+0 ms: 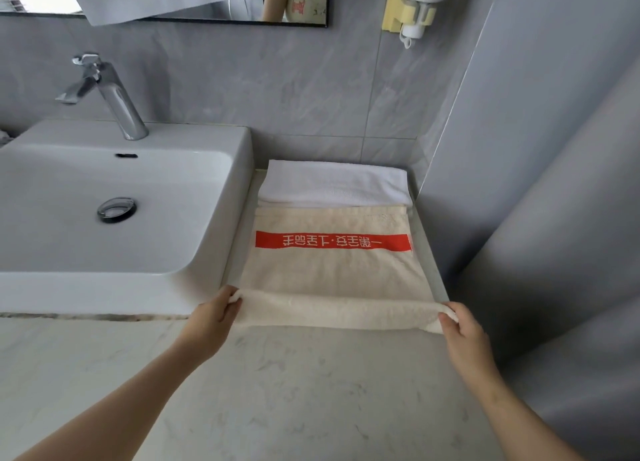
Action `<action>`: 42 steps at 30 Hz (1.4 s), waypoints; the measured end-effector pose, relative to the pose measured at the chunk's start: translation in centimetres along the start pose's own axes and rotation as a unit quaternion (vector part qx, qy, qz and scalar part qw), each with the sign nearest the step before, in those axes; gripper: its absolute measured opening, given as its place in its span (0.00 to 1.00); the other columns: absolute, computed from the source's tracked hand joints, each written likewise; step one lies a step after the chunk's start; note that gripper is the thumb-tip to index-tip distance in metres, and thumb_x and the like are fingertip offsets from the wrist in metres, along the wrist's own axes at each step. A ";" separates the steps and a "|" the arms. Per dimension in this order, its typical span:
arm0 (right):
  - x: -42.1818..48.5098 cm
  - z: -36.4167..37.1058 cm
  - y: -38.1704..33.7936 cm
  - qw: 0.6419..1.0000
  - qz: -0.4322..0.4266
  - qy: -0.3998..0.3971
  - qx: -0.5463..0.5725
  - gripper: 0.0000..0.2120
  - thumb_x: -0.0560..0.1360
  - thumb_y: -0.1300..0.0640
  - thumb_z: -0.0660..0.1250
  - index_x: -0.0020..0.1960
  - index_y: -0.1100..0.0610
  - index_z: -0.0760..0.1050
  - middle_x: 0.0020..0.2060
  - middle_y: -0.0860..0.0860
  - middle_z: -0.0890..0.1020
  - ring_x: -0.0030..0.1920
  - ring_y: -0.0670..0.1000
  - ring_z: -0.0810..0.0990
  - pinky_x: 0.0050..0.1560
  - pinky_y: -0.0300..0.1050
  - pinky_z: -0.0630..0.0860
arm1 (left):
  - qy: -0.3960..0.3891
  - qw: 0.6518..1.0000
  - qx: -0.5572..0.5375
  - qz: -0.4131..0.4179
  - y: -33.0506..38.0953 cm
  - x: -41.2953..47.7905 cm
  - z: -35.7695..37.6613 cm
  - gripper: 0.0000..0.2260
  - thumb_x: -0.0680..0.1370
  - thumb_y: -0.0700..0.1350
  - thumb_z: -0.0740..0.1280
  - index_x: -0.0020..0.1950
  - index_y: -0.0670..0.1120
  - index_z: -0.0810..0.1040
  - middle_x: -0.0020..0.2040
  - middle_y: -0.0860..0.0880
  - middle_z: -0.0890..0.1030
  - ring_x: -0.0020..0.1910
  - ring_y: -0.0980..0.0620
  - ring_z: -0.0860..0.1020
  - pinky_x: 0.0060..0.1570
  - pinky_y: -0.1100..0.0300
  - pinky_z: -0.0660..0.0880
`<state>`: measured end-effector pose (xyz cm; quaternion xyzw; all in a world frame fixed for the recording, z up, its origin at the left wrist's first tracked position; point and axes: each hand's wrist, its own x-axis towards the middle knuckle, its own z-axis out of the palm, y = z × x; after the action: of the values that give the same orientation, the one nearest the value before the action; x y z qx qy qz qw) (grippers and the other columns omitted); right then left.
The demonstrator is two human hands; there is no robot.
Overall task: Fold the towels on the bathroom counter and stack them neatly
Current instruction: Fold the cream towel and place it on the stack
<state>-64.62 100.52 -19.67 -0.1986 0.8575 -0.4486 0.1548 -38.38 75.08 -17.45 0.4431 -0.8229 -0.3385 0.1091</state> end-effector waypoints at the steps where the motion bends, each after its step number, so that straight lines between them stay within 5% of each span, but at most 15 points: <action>1: -0.1 0.0 0.3 1.000 0.005 -0.007 -0.029 0.09 0.79 0.61 0.59 0.56 0.60 0.74 0.46 0.54 0.79 0.49 0.56 0.77 0.46 0.44 0.69 | -0.016 1.000 0.026 -0.003 -0.2 -0.1 0.0 0.03 0.82 0.44 0.56 0.49 0.48 0.69 0.41 0.46 0.77 0.38 0.47 0.74 0.36 0.57 0.68; 6: -1.7 -0.2 1.1 0.994 0.021 -0.026 -0.101 0.06 0.80 0.58 0.58 0.53 0.57 0.73 0.43 0.56 0.79 0.45 0.59 0.77 0.43 0.48 0.72 | -0.040 0.997 0.063 -0.021 -0.8 -1.0 0.2 0.05 0.82 0.44 0.55 0.48 0.48 0.70 0.42 0.48 0.76 0.41 0.49 0.73 0.38 0.58 0.68; 14: -2.2 -0.5 -0.3 0.999 0.006 0.036 -0.007 0.02 0.78 0.61 0.62 0.48 0.55 0.71 0.35 0.48 0.75 0.38 0.51 0.75 0.36 0.43 0.70 | 0.029 0.997 -0.019 -0.072 0.5 -0.1 0.2 0.05 0.82 0.46 0.56 0.50 0.48 0.70 0.43 0.46 0.76 0.43 0.44 0.73 0.40 0.56 0.67; 19: -0.1 -0.4 -1.5 0.997 0.008 0.078 0.025 0.02 0.78 0.60 0.63 0.50 0.56 0.72 0.40 0.52 0.77 0.44 0.54 0.75 0.44 0.44 0.68 | 0.080 0.993 -0.047 -0.073 2.2 2.4 0.4 0.06 0.82 0.46 0.56 0.48 0.46 0.68 0.40 0.46 0.74 0.42 0.44 0.71 0.40 0.55 0.64; 31: 6.2 1.0 -4.3 0.994 0.027 0.076 0.070 0.04 0.80 0.57 0.58 0.53 0.57 0.69 0.42 0.53 0.73 0.42 0.52 0.71 0.43 0.44 0.66 | 0.083 0.983 -0.081 -0.141 3.0 8.2 1.3 0.10 0.82 0.47 0.54 0.49 0.41 0.68 0.37 0.45 0.71 0.37 0.45 0.70 0.37 0.56 0.64; 42: 10.1 3.3 -3.3 0.994 0.093 0.048 0.014 0.08 0.81 0.58 0.55 0.56 0.61 0.69 0.43 0.55 0.74 0.42 0.53 0.71 0.43 0.45 0.66 | 0.038 0.991 -0.012 -0.129 1.3 12.0 2.7 0.09 0.81 0.44 0.57 0.56 0.41 0.73 0.50 0.39 0.78 0.44 0.46 0.73 0.43 0.58 0.67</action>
<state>-71.32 91.62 -19.57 -0.0938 0.8724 -0.4533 0.1572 -47.59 67.17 -20.04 0.5569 -0.7499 -0.3426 0.1008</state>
